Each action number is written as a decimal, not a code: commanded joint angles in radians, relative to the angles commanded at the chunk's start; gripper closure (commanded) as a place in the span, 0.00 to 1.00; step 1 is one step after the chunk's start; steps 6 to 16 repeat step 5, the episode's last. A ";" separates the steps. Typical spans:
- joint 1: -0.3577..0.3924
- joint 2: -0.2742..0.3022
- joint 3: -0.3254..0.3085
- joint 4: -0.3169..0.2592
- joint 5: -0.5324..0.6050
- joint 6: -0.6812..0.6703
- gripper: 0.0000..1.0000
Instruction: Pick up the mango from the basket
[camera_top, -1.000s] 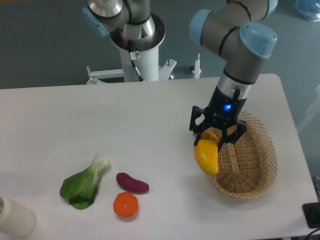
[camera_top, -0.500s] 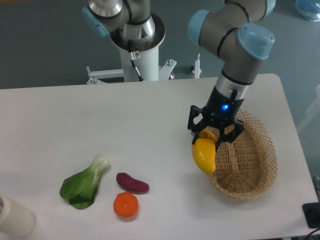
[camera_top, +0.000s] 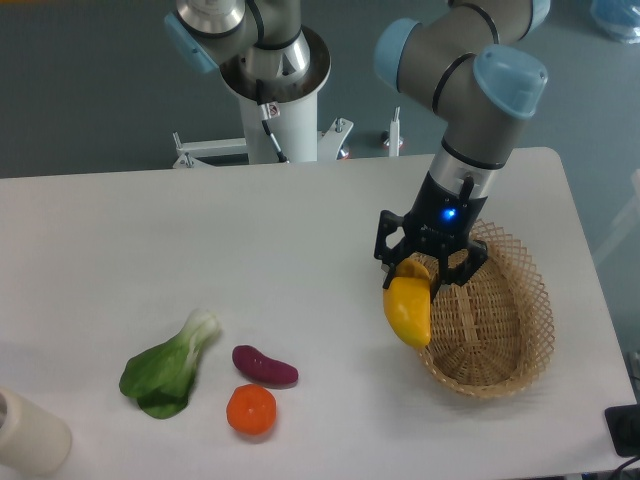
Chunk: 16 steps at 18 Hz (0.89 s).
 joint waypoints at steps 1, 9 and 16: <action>0.000 0.000 0.000 0.002 0.002 0.000 0.52; 0.000 0.000 -0.003 0.002 0.002 -0.002 0.52; 0.000 0.000 -0.003 0.002 0.002 -0.002 0.52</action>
